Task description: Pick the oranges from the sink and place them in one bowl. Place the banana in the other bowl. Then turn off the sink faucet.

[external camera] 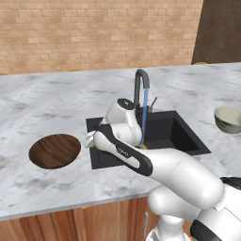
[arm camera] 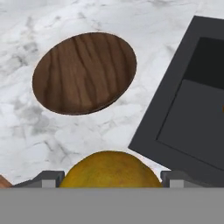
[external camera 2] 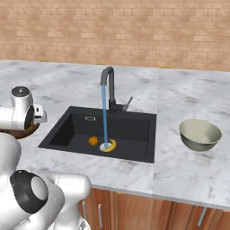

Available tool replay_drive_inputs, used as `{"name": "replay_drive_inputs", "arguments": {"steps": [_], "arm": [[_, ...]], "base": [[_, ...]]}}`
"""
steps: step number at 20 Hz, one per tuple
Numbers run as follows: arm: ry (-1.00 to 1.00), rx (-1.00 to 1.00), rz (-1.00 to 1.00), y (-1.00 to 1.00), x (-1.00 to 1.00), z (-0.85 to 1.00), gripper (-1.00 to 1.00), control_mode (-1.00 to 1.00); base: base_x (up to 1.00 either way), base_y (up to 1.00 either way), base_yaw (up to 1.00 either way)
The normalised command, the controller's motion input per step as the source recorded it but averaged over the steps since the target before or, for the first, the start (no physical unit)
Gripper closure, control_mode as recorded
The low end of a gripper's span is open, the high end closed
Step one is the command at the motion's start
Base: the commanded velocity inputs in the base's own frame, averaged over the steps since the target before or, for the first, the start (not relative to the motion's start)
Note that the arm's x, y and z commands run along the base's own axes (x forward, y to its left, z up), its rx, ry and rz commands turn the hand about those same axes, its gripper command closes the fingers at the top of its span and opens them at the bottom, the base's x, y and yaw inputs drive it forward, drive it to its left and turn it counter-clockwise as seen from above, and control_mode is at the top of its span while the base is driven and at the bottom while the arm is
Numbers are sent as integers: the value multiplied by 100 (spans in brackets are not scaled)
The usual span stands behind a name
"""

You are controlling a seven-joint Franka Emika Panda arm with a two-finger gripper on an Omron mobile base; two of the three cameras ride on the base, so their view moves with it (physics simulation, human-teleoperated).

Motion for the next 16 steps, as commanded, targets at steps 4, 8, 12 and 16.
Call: {"name": "replay_drive_inputs", "arguments": {"steps": [4,8,12,16], "arm": [[-11,0,0,28,0,18,100,-100],[-3,0,0,32,3,1,100,-100],[0,0,0,18,4,0,100,-100],[0,0,0,11,6,0,100,-100]], "base": [[0,0,0],[0,0,0],[0,0,0],[0,0,0]]}}
